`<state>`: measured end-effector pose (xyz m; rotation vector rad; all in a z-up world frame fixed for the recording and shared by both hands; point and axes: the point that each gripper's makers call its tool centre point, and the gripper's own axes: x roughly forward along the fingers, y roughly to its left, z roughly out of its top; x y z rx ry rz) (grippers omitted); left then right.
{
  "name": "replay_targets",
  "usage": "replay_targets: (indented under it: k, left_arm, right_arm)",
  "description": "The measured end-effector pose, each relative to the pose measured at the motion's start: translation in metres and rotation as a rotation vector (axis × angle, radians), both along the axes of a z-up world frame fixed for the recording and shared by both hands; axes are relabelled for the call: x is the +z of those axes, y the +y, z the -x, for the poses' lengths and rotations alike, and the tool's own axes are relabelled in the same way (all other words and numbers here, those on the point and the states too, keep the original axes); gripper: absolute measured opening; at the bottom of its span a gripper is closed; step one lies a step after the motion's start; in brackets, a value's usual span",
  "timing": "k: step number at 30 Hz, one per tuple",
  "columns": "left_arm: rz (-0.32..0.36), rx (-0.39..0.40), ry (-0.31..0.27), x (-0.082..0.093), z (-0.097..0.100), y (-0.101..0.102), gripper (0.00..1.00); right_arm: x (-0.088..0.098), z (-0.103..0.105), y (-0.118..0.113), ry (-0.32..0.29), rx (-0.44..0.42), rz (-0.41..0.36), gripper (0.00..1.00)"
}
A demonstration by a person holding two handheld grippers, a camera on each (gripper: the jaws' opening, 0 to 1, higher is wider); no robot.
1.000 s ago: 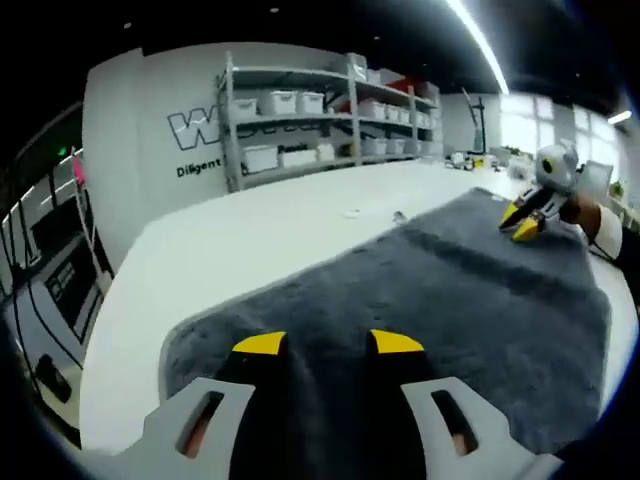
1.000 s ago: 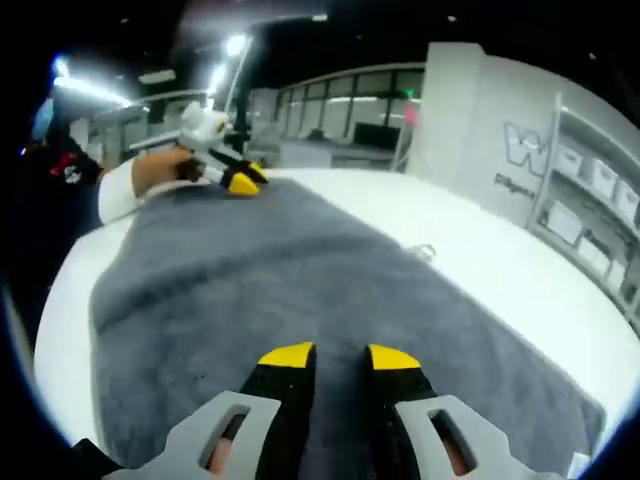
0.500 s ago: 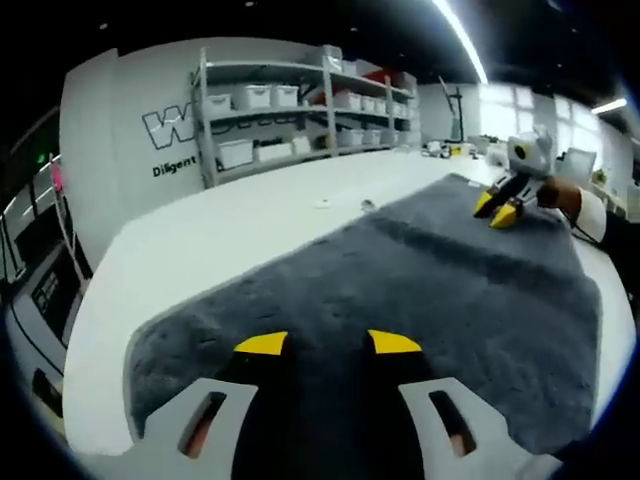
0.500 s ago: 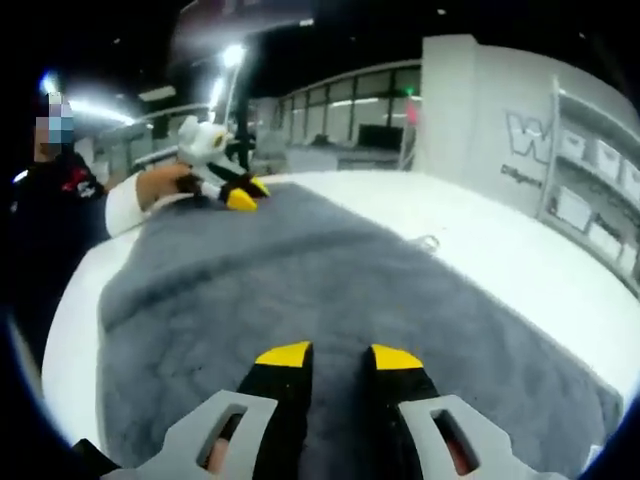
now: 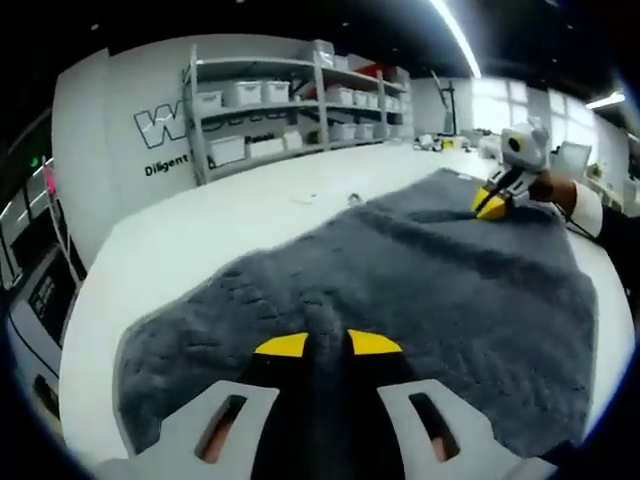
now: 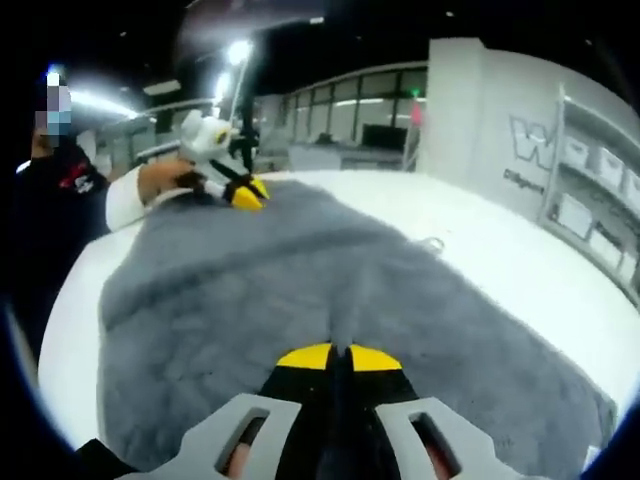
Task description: Open the folded towel by lifting each exposed corner and separating the folded layers until the towel lies flat within the target outline without major curled edges
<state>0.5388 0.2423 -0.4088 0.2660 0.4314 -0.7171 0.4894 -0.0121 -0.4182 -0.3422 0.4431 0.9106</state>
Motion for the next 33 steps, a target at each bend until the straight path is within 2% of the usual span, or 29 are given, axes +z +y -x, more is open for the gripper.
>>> replay_targets:
  k: [12, 17, 22, 26, 31, 33]
  left_arm:
    - [-0.011, 0.02, 0.015, 0.0, 0.006, -0.005, 0.07]
    - [-0.017, 0.021, 0.009, 0.0, 0.008, -0.008, 0.07]
    - [-0.024, 0.019, -0.003, -0.001, 0.01, -0.01, 0.07]
    - [-0.038, -0.001, -0.028, 0.001, 0.008, -0.01, 0.11]
    - [-0.002, -0.016, -0.032, 0.005, 0.013, -0.018, 0.22]
    - [0.001, -0.029, -0.038, 0.007, 0.016, -0.021, 0.23]
  right_arm:
    - [0.003, -0.005, -0.01, -0.055, -0.015, 0.074, 0.0]
    - [0.007, -0.007, -0.012, -0.061, -0.024, 0.065, 0.0]
    - [0.001, -0.007, -0.014, -0.046, -0.025, 0.081, 0.0]
    - [0.005, -0.008, -0.017, -0.036, -0.021, 0.06, 0.01]
    - [0.017, -0.011, -0.029, -0.035, -0.043, 0.005, 0.07]
    - [0.021, -0.013, -0.033, -0.035, -0.053, -0.022, 0.07]
